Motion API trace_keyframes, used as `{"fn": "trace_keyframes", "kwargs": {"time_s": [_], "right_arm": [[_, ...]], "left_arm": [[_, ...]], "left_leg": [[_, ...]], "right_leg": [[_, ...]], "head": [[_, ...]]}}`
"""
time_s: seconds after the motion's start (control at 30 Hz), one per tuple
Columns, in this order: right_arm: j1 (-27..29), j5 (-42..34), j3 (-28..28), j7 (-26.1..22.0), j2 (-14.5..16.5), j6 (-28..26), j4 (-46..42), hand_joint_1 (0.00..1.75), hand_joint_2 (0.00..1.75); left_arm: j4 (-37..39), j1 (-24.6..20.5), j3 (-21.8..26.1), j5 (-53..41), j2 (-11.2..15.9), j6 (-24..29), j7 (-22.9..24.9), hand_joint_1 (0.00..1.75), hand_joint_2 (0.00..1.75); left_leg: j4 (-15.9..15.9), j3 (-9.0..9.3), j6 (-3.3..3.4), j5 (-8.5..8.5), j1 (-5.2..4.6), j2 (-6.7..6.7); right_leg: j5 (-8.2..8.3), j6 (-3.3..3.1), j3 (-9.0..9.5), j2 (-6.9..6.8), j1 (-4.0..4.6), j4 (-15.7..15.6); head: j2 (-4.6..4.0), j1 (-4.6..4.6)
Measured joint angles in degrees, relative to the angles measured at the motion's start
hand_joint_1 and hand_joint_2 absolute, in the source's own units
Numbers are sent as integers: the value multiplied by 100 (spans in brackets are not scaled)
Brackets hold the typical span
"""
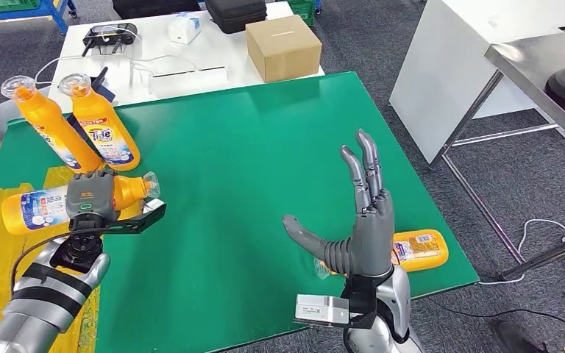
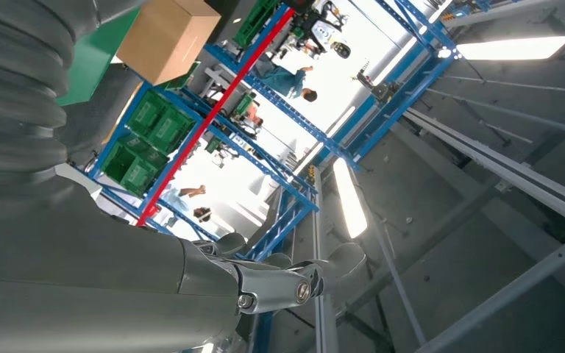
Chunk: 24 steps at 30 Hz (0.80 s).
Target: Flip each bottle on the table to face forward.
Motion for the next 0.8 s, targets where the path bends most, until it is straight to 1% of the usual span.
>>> {"fn": "trace_keyframes", "kwargs": {"time_s": [0.03, 0.1, 0.17, 0.23, 0.3, 0.33, 0.37, 0.47, 0.5, 0.57, 0.6, 0.8], "right_arm": [[-1, -1, 1, 1, -1, 1, 1, 0, 175], [-14, -2, 3, 7, -5, 4, 6, 0, 175], [-44, 0, 9, 27, -17, 24, 37, 0, 175], [-69, 3, 13, 43, -31, 45, 81, 0, 175], [-80, 2, 13, 44, -37, 50, 106, 0, 175], [-82, 2, 13, 44, -39, 50, 111, 0, 175], [-82, 2, 13, 44, -41, 50, 116, 0, 175], [-84, -1, 13, 47, -46, 57, 127, 0, 175], [-84, -4, 14, 54, -49, 67, 130, 0, 175], [-90, -19, 16, 70, -56, 98, 139, 0, 175], [-94, -32, 18, 77, -60, 113, 146, 0, 175], [-115, -61, 38, 109, -92, 178, 202, 0, 175]], "left_arm": [[6, -2, 2, 5, -4, 1, -7, 163, 175], [78, -21, 29, 50, -45, 10, -81, 152, 175], [324, -77, 126, 159, -183, 47, -264, 141, 175], [596, -140, 235, 240, -336, 79, -397, 141, 175], [719, -174, 285, 252, -406, 83, -416, 141, 175], [748, -182, 294, 252, -422, 83, -419, 127, 175], [772, -190, 303, 252, -436, 83, -419, 108, 175], [832, -203, 321, 253, -467, 81, -420, 79, 175], [852, -206, 326, 256, -474, 73, -427, 62, 175], [904, -215, 334, 276, -480, 34, -468, 12, 175], [939, -219, 342, 299, -482, 15, -503, 0, 175], [1126, -221, 414, 422, -485, 14, -617, 0, 175]], "left_leg": [[0, 0, 0, 0, 0, 0], [0, 0, 0, 0, 0, -1], [0, -1, 0, 0, 0, 0], [0, -1, 0, 0, 0, 0], [0, -1, 0, 0, 0, 0], [0, -1, 0, 0, 1, 1], [0, -1, 0, 0, 1, 1], [0, -1, 0, 0, 1, 1], [0, -1, 0, 0, 1, 1], [0, -1, 0, 0, 0, 1], [0, -2, 0, 0, 0, 1], [0, -2, 0, 0, 0, 0]], "right_leg": [[0, 0, 0, 0, 0, 0], [0, 0, 0, 0, 0, 0], [1, 1, 0, 0, 0, 0], [1, 1, 1, 0, 0, 0], [1, 1, 1, 0, 1, 0], [1, 1, 0, 0, 1, 0], [1, 1, 0, 0, 1, 1], [0, 0, 0, 0, 1, 0], [0, 0, 0, 0, 1, 0], [0, 0, 1, 0, 1, 0], [0, 0, 1, 0, 1, 0], [0, 0, 1, 0, 1, 0]], "head": [[0, 0], [0, -1], [0, -1], [0, -1], [0, -2], [0, -2], [0, -2], [0, -1], [0, 0], [0, -1], [0, -1], [0, -2]]}}
